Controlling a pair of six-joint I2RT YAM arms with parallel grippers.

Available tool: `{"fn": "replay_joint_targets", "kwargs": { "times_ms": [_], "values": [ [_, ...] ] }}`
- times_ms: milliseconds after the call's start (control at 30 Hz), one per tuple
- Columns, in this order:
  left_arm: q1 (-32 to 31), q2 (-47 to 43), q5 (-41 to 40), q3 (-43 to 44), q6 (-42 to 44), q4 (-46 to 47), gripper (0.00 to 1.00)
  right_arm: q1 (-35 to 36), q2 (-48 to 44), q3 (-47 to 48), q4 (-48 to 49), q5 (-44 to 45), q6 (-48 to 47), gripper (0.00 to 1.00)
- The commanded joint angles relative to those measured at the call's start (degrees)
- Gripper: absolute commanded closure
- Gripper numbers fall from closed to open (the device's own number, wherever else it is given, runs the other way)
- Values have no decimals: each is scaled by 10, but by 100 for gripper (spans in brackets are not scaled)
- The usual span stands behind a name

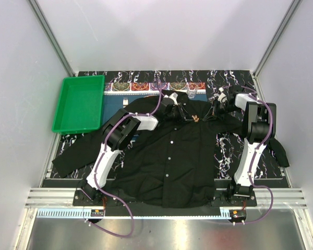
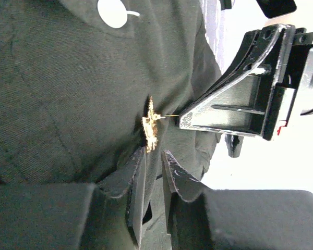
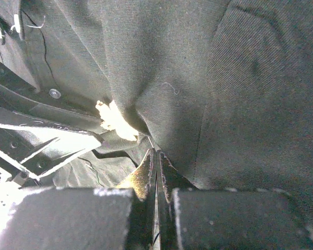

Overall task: Pin the brooch onto the clothing
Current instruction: Pin the brooch to the clothes.

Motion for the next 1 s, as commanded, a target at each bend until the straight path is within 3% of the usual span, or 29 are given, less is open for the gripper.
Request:
{"fn": "replay_joint_targets", "kwargs": {
  "times_ms": [0, 167, 433, 967],
  "values": [
    [-1, 5, 17, -2, -22, 63, 86, 8, -25, 7, -1, -19, -3, 100],
    [4, 5, 23, -17, -26, 69, 100, 20, -38, 9, 2, -32, 0, 100],
    [7, 13, 25, -20, -28, 66, 96, 40, -43, 17, 2, -34, 1, 100],
    [9, 32, 52, 7, -14, 29, 100, 86, -14, 70, -26, -19, -11, 100]
  ]
}}
